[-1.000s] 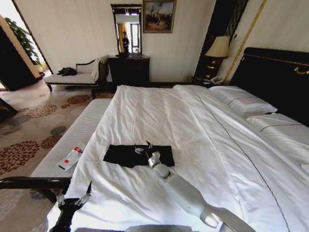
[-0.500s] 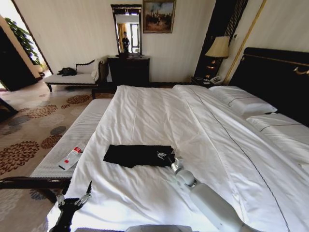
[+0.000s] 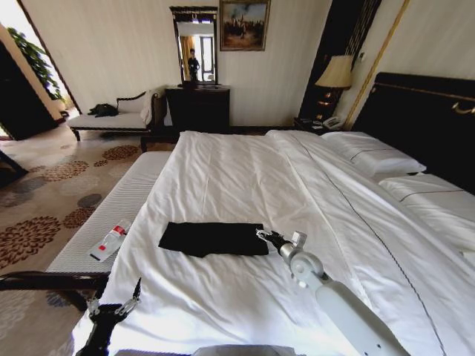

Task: Fold the clothes on the bed.

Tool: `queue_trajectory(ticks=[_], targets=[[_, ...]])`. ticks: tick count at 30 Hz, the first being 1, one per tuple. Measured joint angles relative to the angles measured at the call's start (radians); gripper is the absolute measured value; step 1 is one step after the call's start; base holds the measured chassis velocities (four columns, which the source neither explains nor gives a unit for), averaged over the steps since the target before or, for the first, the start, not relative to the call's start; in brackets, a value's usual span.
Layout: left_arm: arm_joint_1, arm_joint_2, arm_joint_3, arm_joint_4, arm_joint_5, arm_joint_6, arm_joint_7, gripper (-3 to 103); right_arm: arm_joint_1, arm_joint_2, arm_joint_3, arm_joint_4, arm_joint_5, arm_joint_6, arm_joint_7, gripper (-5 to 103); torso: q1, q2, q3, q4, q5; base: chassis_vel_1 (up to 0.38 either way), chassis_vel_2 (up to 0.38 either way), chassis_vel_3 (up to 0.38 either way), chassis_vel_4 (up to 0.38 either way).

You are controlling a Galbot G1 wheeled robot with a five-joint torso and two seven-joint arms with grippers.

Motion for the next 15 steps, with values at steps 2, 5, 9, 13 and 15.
queue_trajectory(ticks=[2,5,9,13,15], targets=[[0.000,0.000,0.000,0.000,0.000,0.000,0.000,100,-0.002,0.006,0.019,0.000,0.057,-0.033,0.027,100,0.000,0.000,0.000,0.0000,0.0000,0.000,0.000,0.000,0.000],[0.000,0.000,0.000,0.000,0.000,0.000,0.000,100,-0.002,0.015,0.046,-0.017,0.129,-0.074,0.066,100,0.000,0.000,0.000,-0.0001,-0.0001,0.000,0.000,0.000,0.000],[0.000,0.000,0.000,0.000,0.000,0.000,0.000,100,-0.004,0.016,0.067,-0.051,0.153,-0.113,0.061,100,0.000,0.000,0.000,0.0000,-0.0001,0.000,0.000,0.000,0.000],[0.000,0.000,0.000,0.000,0.000,0.000,0.000,100,-0.011,0.014,0.077,-0.076,0.160,-0.125,0.022,100,0.000,0.000,0.000,0.0000,-0.0002,0.000,0.000,0.000,0.000],[0.000,0.000,0.000,0.000,0.000,0.000,0.000,100,-0.011,0.019,0.080,-0.077,0.154,-0.127,0.016,100,0.000,0.000,0.000,-0.0001,-0.0001,0.000,0.000,0.000,0.000]])
